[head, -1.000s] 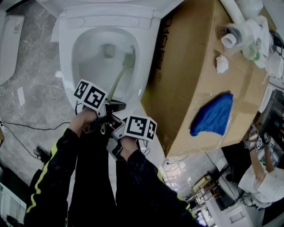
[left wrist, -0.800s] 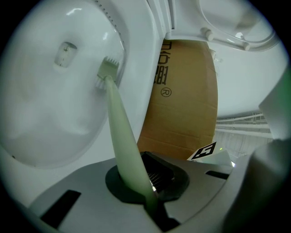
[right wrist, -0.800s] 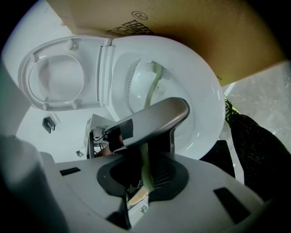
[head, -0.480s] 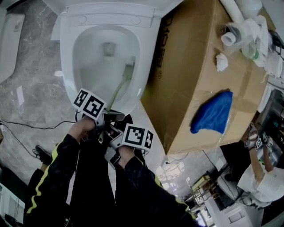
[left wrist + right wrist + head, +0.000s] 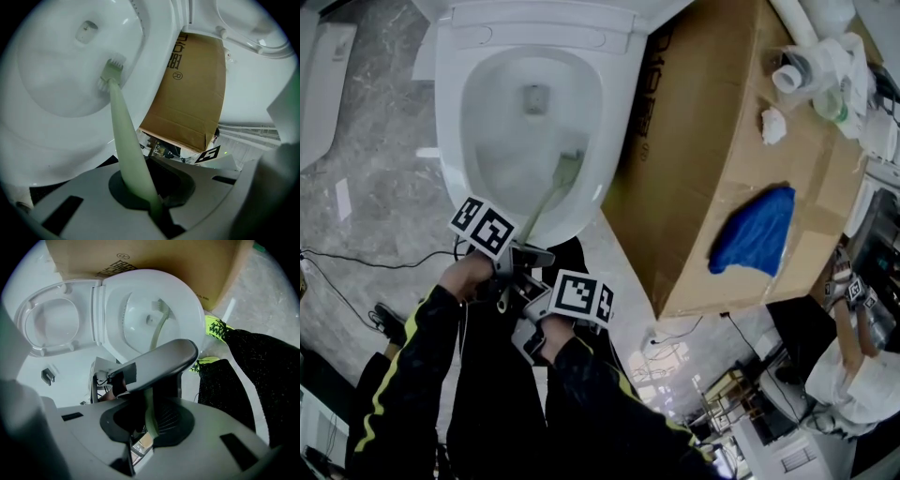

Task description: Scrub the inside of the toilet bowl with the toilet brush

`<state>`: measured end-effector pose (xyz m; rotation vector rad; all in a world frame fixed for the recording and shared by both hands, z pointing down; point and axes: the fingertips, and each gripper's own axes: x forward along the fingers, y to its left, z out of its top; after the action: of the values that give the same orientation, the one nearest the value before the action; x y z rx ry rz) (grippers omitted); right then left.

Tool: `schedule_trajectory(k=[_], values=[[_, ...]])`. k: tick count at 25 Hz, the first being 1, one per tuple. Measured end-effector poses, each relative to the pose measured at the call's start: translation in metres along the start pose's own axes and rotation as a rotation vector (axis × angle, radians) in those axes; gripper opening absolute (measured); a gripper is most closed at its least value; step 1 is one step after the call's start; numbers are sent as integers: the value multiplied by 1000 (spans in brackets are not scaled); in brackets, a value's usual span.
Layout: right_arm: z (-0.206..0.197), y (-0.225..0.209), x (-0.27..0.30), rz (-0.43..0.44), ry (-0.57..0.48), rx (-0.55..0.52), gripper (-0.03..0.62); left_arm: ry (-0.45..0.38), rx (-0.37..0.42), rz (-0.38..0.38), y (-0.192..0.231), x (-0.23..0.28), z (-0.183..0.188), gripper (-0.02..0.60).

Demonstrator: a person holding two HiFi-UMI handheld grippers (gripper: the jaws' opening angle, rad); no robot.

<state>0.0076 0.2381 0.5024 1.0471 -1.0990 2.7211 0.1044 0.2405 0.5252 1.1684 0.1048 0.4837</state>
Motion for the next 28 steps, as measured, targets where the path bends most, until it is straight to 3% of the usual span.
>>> schedule_trajectory(k=[12,28], values=[[-41,-13,10,-29,90,20,64,-2,-81,-3,14,-12,-39,11],[-60,-18,13,-134,347,-87,64,-189,-195,-85,16,-26,-41,11]])
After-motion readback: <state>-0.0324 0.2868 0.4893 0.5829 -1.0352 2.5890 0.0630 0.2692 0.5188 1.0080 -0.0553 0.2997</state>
